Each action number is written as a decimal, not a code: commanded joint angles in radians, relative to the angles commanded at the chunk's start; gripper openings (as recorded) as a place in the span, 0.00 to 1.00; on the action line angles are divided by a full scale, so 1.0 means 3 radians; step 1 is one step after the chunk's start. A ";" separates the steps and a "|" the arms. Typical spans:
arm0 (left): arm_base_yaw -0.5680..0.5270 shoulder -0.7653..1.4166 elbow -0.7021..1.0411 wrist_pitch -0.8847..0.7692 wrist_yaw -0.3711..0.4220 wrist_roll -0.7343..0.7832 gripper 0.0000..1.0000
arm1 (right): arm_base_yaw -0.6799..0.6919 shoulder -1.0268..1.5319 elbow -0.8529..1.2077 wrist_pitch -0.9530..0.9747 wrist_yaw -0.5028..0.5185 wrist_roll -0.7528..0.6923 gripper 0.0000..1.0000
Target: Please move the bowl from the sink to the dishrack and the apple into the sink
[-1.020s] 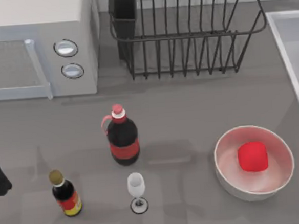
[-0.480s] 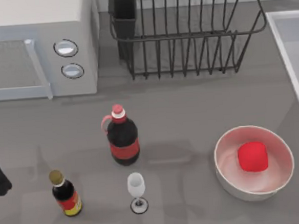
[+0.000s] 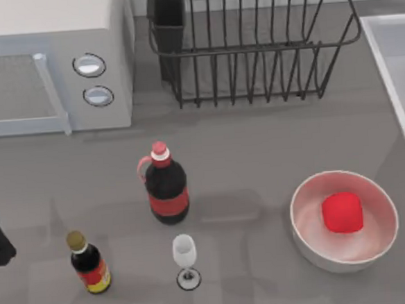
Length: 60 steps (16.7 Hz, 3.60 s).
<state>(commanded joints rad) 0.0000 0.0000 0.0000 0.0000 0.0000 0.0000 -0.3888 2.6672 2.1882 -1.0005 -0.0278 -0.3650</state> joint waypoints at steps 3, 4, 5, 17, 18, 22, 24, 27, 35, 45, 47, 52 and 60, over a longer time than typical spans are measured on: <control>0.0000 0.0000 0.0000 0.0000 0.0000 0.0000 1.00 | -0.0157 -0.0415 -0.0223 -0.0236 -0.0021 -0.0166 0.00; 0.0000 0.0000 0.0000 0.0000 0.0000 0.0000 1.00 | -0.0228 -0.0615 -0.0322 -0.0343 -0.0030 -0.0241 0.00; 0.0000 0.0000 0.0000 0.0000 0.0000 0.0000 1.00 | -0.0307 -0.0845 -0.0430 -0.0462 -0.0040 -0.0324 0.00; 0.0000 0.0000 0.0000 0.0000 0.0000 0.0000 1.00 | -0.1295 -0.3693 -0.1789 -0.1920 -0.0145 -0.1337 0.00; 0.0000 0.0000 0.0000 0.0000 0.0000 0.0000 1.00 | -0.1330 -0.3766 -0.1835 -0.1971 -0.0148 -0.1372 0.00; 0.0000 0.0000 0.0000 0.0000 0.0000 0.0000 1.00 | -0.1352 -0.3812 -0.1864 -0.2005 -0.0150 -0.1395 0.00; 0.0000 0.0000 0.0000 0.0000 0.0000 0.0000 1.00 | -0.1335 -0.3803 -0.1853 -0.1999 -0.0149 -0.1386 0.00; 0.0000 0.0000 0.0000 0.0000 0.0000 0.0000 1.00 | -0.1126 -0.3761 -0.1819 -0.1812 -0.0031 -0.1247 0.00; 0.0000 0.0000 0.0000 0.0000 0.0000 0.0000 1.00 | 0.0832 -0.3496 -0.1640 -0.0250 0.0931 -0.0235 0.00; 0.0000 0.0000 0.0000 0.0000 0.0000 0.0000 1.00 | 0.3390 -0.3334 -0.1689 0.2512 0.2412 0.1011 0.00; 0.0000 0.0000 0.0000 0.0000 0.0000 0.0000 1.00 | 0.3652 -0.3334 -0.1727 0.2908 0.2613 0.1152 0.00; 0.0000 0.0000 0.0000 0.0000 0.0000 0.0000 1.00 | 0.3946 -0.3340 -0.1780 0.3316 0.2833 0.1293 0.00; 0.0000 0.0000 0.0000 0.0000 0.0000 0.0000 1.00 | 0.3874 -0.3173 -0.1875 0.3546 0.2782 0.1295 0.00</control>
<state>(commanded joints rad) 0.0000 0.0000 0.0000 0.0000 0.0000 0.0000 0.7735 1.7154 1.6258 0.0633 0.8068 0.0235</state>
